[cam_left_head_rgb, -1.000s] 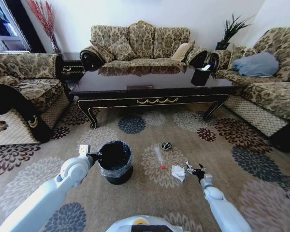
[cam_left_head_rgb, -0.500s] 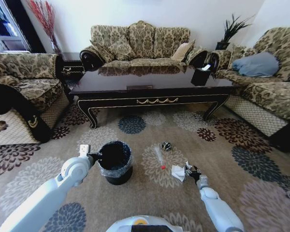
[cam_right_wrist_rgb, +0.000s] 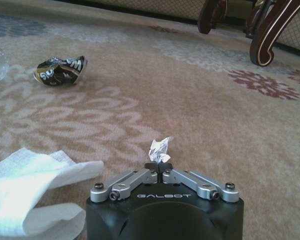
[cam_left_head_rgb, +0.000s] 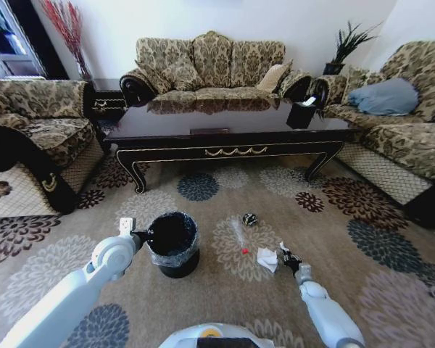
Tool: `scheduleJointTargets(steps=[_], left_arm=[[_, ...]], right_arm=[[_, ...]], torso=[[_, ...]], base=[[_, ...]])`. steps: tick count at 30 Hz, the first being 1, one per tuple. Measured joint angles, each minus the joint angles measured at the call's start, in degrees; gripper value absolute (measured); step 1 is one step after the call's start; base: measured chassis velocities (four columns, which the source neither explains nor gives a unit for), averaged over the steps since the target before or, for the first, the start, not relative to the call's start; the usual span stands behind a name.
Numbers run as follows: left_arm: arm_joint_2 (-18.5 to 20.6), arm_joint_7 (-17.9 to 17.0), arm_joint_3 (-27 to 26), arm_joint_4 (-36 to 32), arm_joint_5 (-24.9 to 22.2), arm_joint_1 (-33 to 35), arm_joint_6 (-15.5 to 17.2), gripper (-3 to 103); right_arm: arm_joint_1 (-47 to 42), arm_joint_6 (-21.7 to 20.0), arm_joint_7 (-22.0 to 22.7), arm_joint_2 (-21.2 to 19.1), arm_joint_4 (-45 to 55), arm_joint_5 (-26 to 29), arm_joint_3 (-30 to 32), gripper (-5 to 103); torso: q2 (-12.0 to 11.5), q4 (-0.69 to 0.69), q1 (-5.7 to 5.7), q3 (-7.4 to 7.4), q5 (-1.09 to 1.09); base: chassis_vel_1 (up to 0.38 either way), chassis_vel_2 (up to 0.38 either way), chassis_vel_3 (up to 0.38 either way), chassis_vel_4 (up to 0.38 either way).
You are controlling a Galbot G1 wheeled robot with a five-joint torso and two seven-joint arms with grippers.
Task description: Move to the front of the table and pick up the trash from the floor, then place it into the trash bin.
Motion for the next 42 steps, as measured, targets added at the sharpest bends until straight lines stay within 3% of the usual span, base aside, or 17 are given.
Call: scheduleJointTargets(steps=[8,15,21,32,42], left_arm=[[-0.2,0.0,1.5,0.1,0.0,-1.3,0.0,4],[-1.0,-0.2,5.4,1.5,-1.2,-4.8,0.0,4],[-2.7,-1.1,11.9,3.7,-1.9,-11.2,0.0,4],[-11.5,-5.3,28.5,9.4,-5.0,-27.1,0.0,4],[-17.3,-7.4,36.1,12.9,-5.7,-32.5,0.0,4]], right_arm=[[-2.9,-0.3,0.5,-0.9,5.7,0.3,1.0,0],[-11.6,-2.0,1.2,-3.2,21.8,3.7,3.2,0],[-22.8,-3.4,1.4,-5.1,40.5,6.9,6.4,0],[-34.9,-5.0,3.1,-5.1,65.9,8.2,11.5,0],[-41.2,-5.6,2.9,-4.4,76.6,6.3,11.9,0]], torso=[[0.0,0.00,0.00,0.00,0.01],[0.0,-0.02,0.00,0.00,0.02],[0.0,-0.02,0.00,-0.01,0.00],[0.0,-0.02,0.00,0.00,0.00],[0.0,0.00,0.00,0.00,0.01]], base=[[0.000,0.000,0.000,0.000],[0.000,0.000,0.000,0.000],[0.000,0.000,0.000,0.000],[0.000,0.000,0.000,0.000],[0.000,0.000,0.000,0.000]])
